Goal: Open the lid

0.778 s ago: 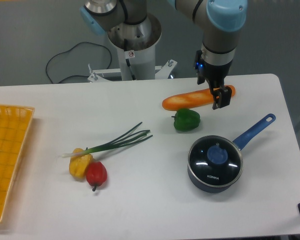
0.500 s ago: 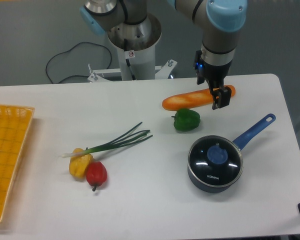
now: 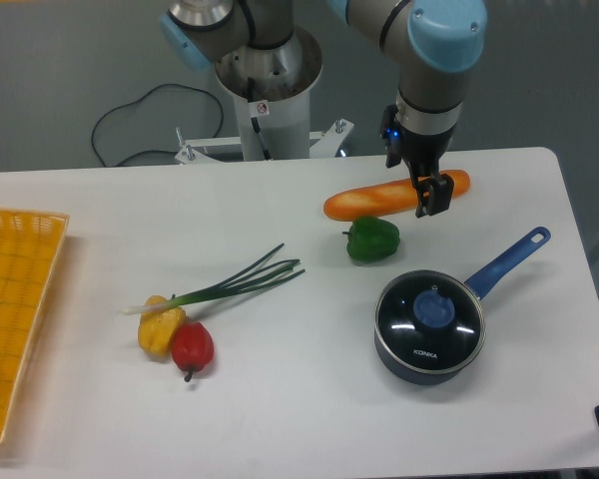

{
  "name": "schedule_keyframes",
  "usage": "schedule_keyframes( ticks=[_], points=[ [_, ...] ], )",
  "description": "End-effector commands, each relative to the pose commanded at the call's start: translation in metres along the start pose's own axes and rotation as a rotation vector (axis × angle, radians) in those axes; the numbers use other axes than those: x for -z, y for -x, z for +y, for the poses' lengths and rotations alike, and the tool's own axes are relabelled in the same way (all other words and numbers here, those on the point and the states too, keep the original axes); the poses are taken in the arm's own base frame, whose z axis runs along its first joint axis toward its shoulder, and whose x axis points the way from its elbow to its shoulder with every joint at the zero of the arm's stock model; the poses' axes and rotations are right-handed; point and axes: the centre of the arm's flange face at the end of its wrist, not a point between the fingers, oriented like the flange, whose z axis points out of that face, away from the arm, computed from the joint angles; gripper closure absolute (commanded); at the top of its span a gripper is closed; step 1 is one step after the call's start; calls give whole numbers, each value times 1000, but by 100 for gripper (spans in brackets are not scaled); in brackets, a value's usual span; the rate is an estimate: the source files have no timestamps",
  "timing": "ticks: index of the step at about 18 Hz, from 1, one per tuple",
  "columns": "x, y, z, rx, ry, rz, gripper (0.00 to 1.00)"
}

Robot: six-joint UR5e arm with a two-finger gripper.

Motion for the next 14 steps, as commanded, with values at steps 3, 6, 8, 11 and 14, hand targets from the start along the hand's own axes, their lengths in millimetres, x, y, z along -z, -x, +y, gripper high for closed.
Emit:
schedule_keyframes(
  ticks=[3,6,8,11,14],
  points=[
    [-1,1,-1,42,-3,-1,0],
    [-2,0,-4,37,-5,4,0],
    [-4,0,-5,37,-8,8,0],
    [-6,-1,-7,37,-8,11,0],
    [-6,1,-7,55,-6,8,0]
  ],
)
